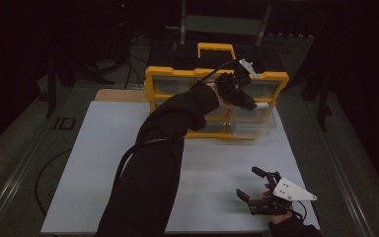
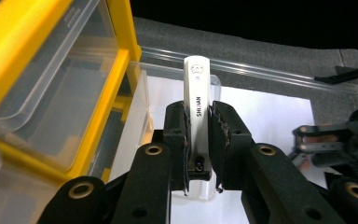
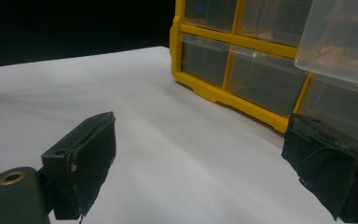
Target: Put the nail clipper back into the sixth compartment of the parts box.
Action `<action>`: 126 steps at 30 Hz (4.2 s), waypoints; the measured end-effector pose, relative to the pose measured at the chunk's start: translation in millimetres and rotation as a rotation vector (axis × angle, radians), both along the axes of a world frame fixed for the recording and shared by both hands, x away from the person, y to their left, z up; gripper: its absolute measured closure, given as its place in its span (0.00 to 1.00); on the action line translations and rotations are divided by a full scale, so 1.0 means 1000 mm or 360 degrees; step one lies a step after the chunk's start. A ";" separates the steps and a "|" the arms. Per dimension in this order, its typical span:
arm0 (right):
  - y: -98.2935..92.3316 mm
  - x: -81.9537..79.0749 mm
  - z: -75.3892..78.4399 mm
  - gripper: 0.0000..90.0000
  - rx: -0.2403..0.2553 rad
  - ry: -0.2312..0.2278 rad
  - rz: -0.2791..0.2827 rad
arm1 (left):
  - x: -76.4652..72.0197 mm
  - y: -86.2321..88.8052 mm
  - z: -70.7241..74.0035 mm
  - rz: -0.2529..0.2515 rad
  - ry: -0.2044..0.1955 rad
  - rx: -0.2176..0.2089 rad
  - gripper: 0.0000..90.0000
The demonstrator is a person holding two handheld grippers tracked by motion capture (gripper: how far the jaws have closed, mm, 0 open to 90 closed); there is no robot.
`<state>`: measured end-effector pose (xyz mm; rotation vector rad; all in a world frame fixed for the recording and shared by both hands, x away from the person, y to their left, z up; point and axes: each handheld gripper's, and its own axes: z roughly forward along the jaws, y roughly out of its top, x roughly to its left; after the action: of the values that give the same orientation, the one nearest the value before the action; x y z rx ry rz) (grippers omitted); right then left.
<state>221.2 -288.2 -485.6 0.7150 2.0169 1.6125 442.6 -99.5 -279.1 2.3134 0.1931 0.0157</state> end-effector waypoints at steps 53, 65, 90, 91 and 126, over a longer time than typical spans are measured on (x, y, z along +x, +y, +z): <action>-0.002 0.001 -0.002 0.11 -0.0020 0.0011 -0.0026 | -0.012 0.037 -0.051 0.0056 0.0072 -0.0206 0.03; -0.002 0.002 -0.002 0.11 -0.0024 0.0020 -0.0038 | -0.019 0.068 -0.052 0.0070 0.0074 -0.0277 0.03; -0.003 0.003 -0.003 0.11 -0.0027 0.0031 -0.0050 | -0.045 0.132 -0.079 0.0127 0.0109 -0.0331 0.02; -0.003 0.003 -0.003 0.11 -0.0027 0.0033 -0.0050 | -0.046 0.134 -0.080 0.0129 0.0110 -0.0336 0.02; 0.000 0.003 -0.003 0.11 -0.0036 0.0036 -0.0052 | -0.106 0.244 -0.142 0.0308 0.0138 -0.0457 0.02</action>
<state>224.5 -288.7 -488.4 0.7573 2.0260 1.5673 336.4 144.5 -421.5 2.0039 0.4343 -0.0141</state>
